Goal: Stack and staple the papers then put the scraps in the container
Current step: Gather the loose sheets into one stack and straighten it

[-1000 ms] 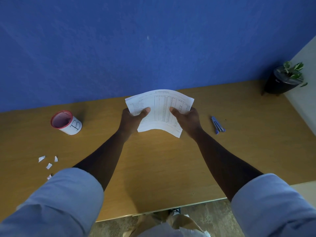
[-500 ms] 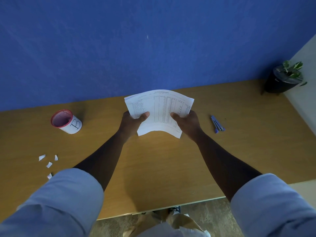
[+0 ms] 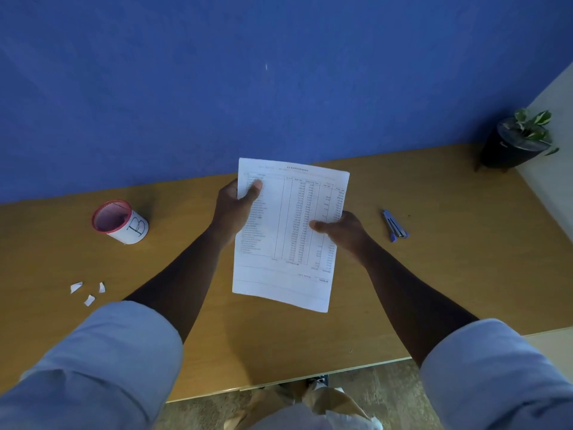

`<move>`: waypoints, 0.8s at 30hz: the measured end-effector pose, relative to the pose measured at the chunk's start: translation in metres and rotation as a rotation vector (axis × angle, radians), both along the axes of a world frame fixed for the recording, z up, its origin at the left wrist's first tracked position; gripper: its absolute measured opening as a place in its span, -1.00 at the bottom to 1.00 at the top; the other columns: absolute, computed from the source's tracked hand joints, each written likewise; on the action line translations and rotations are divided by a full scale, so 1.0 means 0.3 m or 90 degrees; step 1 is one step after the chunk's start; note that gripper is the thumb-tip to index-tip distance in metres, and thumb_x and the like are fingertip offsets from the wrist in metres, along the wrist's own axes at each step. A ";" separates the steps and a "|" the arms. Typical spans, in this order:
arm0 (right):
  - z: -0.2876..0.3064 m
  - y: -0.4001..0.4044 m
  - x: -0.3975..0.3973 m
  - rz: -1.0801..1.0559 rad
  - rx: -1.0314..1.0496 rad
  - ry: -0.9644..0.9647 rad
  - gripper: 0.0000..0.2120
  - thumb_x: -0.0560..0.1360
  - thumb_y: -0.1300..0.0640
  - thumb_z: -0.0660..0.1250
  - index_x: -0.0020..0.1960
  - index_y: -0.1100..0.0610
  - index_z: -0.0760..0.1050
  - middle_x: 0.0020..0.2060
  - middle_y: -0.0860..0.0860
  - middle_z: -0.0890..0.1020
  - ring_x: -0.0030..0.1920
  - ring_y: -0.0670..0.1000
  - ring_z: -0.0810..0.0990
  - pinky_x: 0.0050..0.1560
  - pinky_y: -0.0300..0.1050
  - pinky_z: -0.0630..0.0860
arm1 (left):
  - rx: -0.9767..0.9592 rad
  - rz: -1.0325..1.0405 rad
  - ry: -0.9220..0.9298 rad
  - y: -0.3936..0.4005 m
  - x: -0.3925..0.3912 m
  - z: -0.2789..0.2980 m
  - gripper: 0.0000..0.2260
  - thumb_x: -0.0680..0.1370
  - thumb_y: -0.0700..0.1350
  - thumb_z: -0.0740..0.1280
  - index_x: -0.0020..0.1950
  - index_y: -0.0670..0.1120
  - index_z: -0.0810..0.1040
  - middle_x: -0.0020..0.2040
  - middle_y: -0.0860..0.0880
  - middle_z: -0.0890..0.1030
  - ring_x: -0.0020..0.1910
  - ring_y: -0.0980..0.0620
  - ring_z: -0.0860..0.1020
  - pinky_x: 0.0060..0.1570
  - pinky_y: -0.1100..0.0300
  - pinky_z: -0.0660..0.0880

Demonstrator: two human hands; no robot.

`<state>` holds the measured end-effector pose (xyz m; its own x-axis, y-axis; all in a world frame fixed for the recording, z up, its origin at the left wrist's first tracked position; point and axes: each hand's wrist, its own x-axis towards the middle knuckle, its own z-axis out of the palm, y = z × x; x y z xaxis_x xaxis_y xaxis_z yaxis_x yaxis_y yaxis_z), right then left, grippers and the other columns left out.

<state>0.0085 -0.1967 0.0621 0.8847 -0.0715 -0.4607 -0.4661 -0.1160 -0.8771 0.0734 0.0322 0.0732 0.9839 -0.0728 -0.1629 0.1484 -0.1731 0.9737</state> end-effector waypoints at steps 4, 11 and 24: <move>-0.022 -0.002 -0.021 0.008 0.041 0.007 -0.74 0.48 0.24 0.45 0.16 0.16 0.60 0.00 -0.03 0.69 -0.07 -0.06 0.68 -0.25 -0.29 0.60 | -0.002 0.043 0.009 -0.030 0.028 0.024 -0.73 0.62 0.08 0.31 0.13 -0.10 0.60 0.02 -0.03 0.70 -0.03 0.05 0.69 -0.18 0.25 0.55; -0.032 -0.004 -0.014 0.004 0.043 0.013 -0.75 0.47 0.21 0.47 0.14 0.13 0.61 0.02 -0.03 0.70 -0.07 -0.06 0.68 -0.20 -0.22 0.60 | -0.072 0.128 0.067 -0.081 0.063 0.045 -0.78 0.65 0.08 0.20 0.00 -0.02 0.52 -0.05 0.02 0.59 -0.07 0.06 0.54 -0.15 0.18 0.37; -0.049 -0.024 -0.034 -0.054 0.102 0.012 -0.82 0.47 0.27 0.46 0.04 0.09 0.61 -0.07 -0.09 0.71 -0.15 -0.09 0.70 -0.32 -0.26 0.59 | 0.031 -0.088 0.045 -0.029 0.020 -0.008 -0.70 0.62 0.05 0.32 0.22 -0.11 0.62 0.07 0.03 0.72 0.01 0.06 0.70 -0.12 0.22 0.60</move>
